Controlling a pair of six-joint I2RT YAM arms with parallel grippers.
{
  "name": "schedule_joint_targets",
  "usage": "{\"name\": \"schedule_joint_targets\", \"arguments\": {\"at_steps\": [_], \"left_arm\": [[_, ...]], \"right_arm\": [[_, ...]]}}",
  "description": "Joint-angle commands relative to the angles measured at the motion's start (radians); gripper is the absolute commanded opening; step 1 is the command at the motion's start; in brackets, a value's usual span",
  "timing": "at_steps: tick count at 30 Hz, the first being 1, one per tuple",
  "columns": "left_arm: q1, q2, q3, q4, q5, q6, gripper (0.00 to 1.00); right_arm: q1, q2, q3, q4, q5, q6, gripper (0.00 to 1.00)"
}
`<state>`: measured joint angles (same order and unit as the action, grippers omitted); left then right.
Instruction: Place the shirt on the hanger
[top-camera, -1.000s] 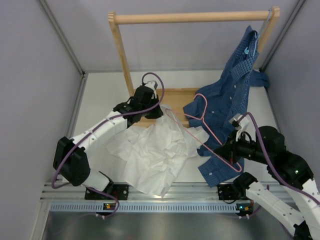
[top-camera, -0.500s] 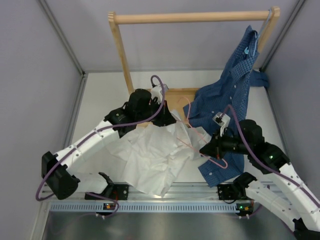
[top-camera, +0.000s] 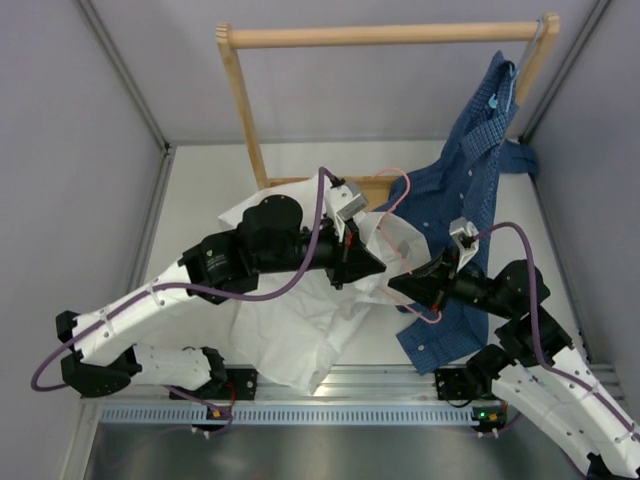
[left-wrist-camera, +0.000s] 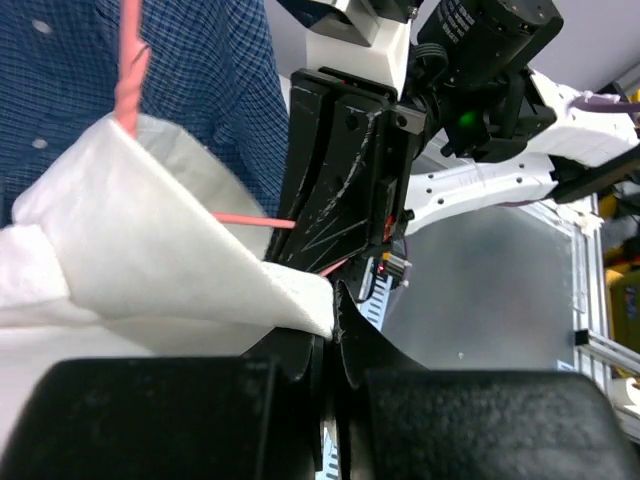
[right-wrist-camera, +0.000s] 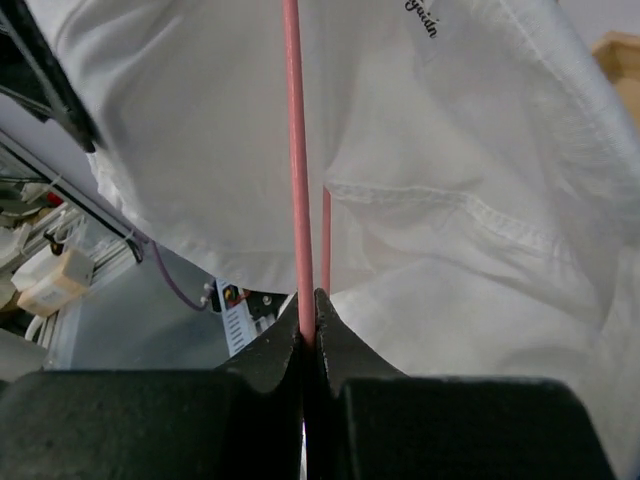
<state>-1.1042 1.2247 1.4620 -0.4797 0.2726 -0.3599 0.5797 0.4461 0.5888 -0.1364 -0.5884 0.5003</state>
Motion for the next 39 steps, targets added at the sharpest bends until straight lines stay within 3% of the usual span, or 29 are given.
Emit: {"name": "schedule_joint_targets", "arguments": {"at_steps": [1, 4, 8, 11, 23, 27, 31, 34, 35, 39], "left_arm": [[-0.023, -0.043, 0.031, -0.074, -0.183, 0.039, 0.00], [-0.023, -0.044, 0.006, -0.122, -0.396, 0.036, 0.00], [-0.023, -0.041, -0.031, -0.125, -0.521, 0.024, 0.00], [-0.023, -0.040, -0.034, -0.125, -0.553, 0.027, 0.00], [-0.028, -0.056, 0.000, -0.125, -0.277, 0.032, 0.00], [-0.039, -0.044, 0.014, -0.126, -0.109, 0.042, 0.00], [-0.046, -0.048, -0.006, -0.132, -0.095, 0.045, 0.00], [-0.046, -0.071, -0.022, -0.155, -0.195, 0.033, 0.00], [-0.046, -0.074, -0.019, -0.192, -0.340, 0.027, 0.00], [-0.046, -0.073, 0.014, -0.273, -0.634, 0.003, 0.00]], "right_arm": [[-0.009, 0.014, -0.012, 0.248, -0.065, 0.032, 0.00], [-0.007, 0.036, -0.055, 0.273, -0.140, 0.043, 0.00], [-0.001, 0.032, -0.122, 0.437, -0.203, 0.113, 0.00], [0.008, 0.052, -0.136, 0.468, -0.217, 0.126, 0.00], [0.078, 0.242, -0.069, 0.589, -0.044, 0.113, 0.00], [0.112, 0.315, -0.018, 0.617, -0.045, 0.092, 0.00], [0.126, 0.292, -0.044, 0.639, 0.016, 0.083, 0.00], [0.126, 0.249, -0.070, 0.643, 0.047, 0.070, 0.00], [0.126, 0.231, -0.073, 0.643, 0.048, 0.069, 0.00], [0.128, 0.210, -0.086, 0.647, 0.036, 0.067, 0.00]]}}
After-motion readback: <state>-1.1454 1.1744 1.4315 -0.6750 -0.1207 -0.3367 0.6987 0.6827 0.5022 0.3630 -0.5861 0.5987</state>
